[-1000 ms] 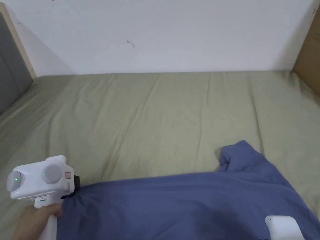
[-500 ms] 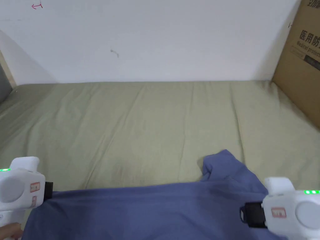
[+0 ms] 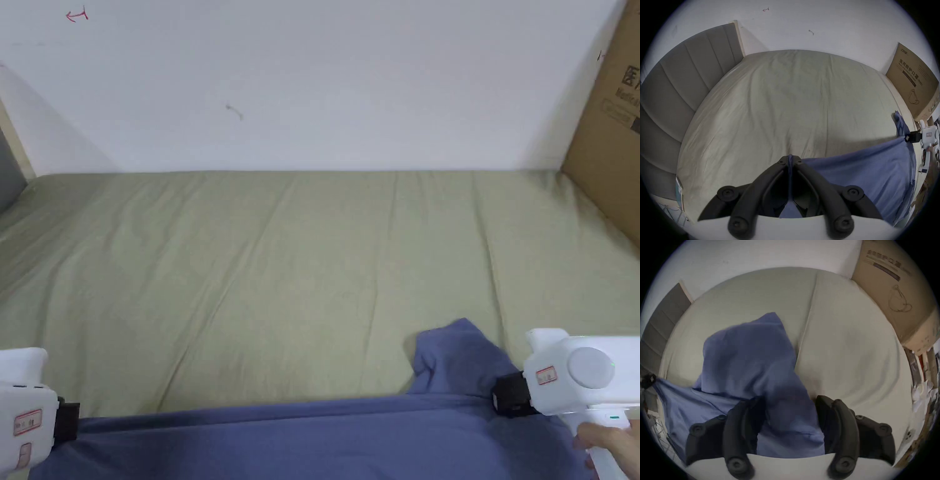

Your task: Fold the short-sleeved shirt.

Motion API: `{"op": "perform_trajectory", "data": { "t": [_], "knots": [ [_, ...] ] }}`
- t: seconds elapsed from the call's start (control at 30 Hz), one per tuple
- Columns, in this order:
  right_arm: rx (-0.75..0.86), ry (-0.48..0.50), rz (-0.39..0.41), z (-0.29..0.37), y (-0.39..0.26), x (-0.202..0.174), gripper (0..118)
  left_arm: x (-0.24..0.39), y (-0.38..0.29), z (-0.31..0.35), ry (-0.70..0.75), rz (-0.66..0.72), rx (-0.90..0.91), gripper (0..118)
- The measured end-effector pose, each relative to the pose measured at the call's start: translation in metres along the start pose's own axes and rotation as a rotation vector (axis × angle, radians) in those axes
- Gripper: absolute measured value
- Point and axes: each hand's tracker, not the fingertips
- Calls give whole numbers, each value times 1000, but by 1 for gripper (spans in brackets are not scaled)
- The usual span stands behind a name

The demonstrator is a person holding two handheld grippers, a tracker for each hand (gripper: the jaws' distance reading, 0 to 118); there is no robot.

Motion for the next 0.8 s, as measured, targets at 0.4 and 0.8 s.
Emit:
{"op": "perform_trajectory", "data": {
  "t": [0.4, 0.8],
  "knots": [
    [111, 48, 10, 68, 6, -12, 3, 6, 11, 45, 20, -5, 42, 3],
    [384, -9, -32, 249, 59, -4, 3, 29, 102, 186, 87, -51, 339, 3]
  ]
}}
